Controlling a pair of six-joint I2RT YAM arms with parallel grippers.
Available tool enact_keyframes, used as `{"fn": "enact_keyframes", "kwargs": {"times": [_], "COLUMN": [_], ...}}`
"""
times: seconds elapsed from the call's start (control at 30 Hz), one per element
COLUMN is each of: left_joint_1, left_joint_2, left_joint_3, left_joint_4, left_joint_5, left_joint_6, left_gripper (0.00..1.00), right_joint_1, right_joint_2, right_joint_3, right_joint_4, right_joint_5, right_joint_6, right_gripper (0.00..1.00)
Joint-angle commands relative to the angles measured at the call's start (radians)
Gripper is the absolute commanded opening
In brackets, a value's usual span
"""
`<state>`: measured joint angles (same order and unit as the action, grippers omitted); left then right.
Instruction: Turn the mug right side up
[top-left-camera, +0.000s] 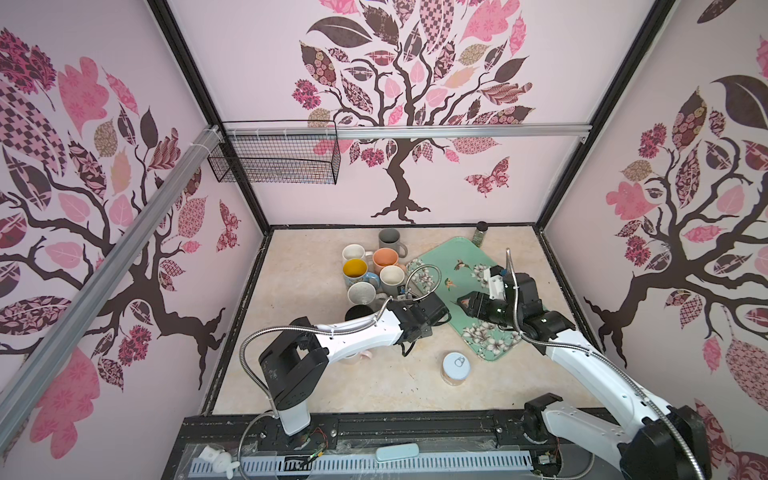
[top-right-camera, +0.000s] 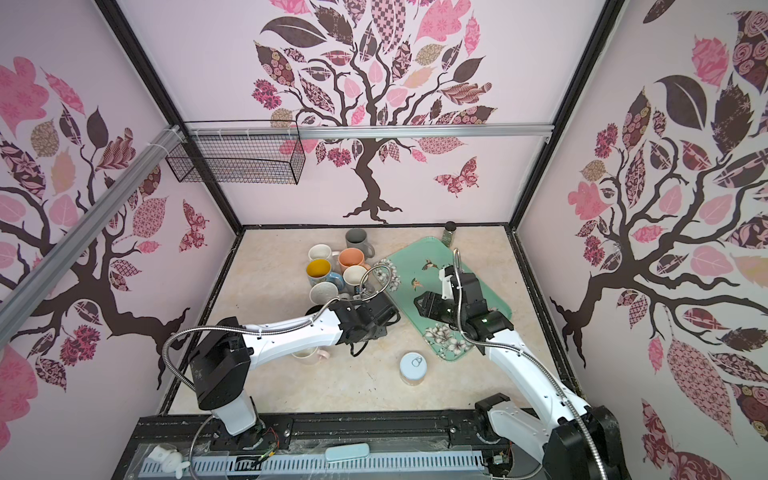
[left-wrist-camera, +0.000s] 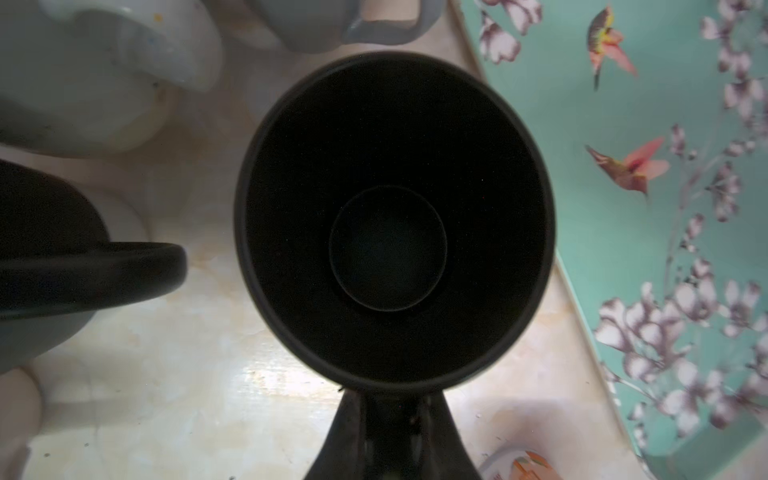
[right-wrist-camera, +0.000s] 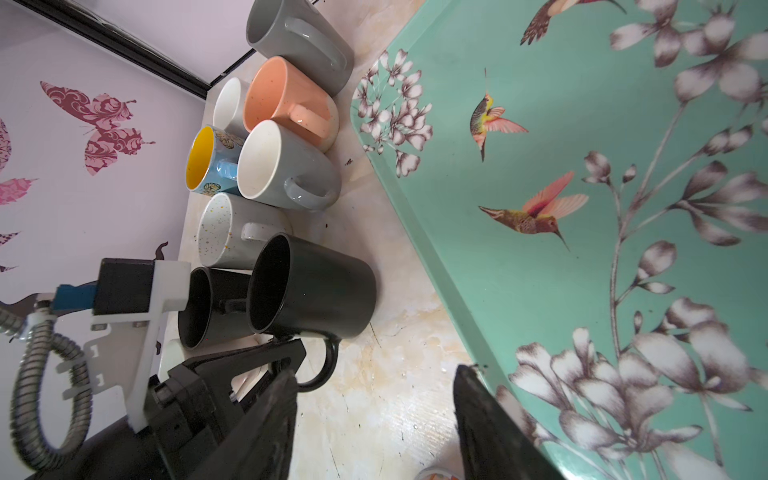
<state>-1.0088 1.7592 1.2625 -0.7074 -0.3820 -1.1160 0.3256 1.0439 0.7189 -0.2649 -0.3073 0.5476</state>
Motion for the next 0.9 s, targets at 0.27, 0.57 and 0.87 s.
{"fn": "enact_keyframes", "kwargs": {"times": [0.27,0.57,0.87], "left_joint_1": [-0.002,0.015,0.015], "left_joint_2": [0.038,0.116,0.013], "left_joint_3": [0.075,0.110,0.116], "left_joint_4": [-0.072,-0.085,-0.122], "left_joint_5": [-0.227,-0.191,-0.193], "left_joint_6": [-0.129,-0.168,-0.073], "left_gripper": [0.00,0.22,0.50], "right_joint_1": [-0.002,-0.002,-0.002], "right_joint_2": [-0.017,-0.005,0.012], "right_joint_3": [0.022,0.025,0.033], "right_joint_4": [-0.031,-0.049,-0.046], "right_joint_5": [0.016,0.022,0.013], "right_joint_6": [-0.029,-0.045,-0.050], "right_gripper": [0.62,0.62,0.61]}}
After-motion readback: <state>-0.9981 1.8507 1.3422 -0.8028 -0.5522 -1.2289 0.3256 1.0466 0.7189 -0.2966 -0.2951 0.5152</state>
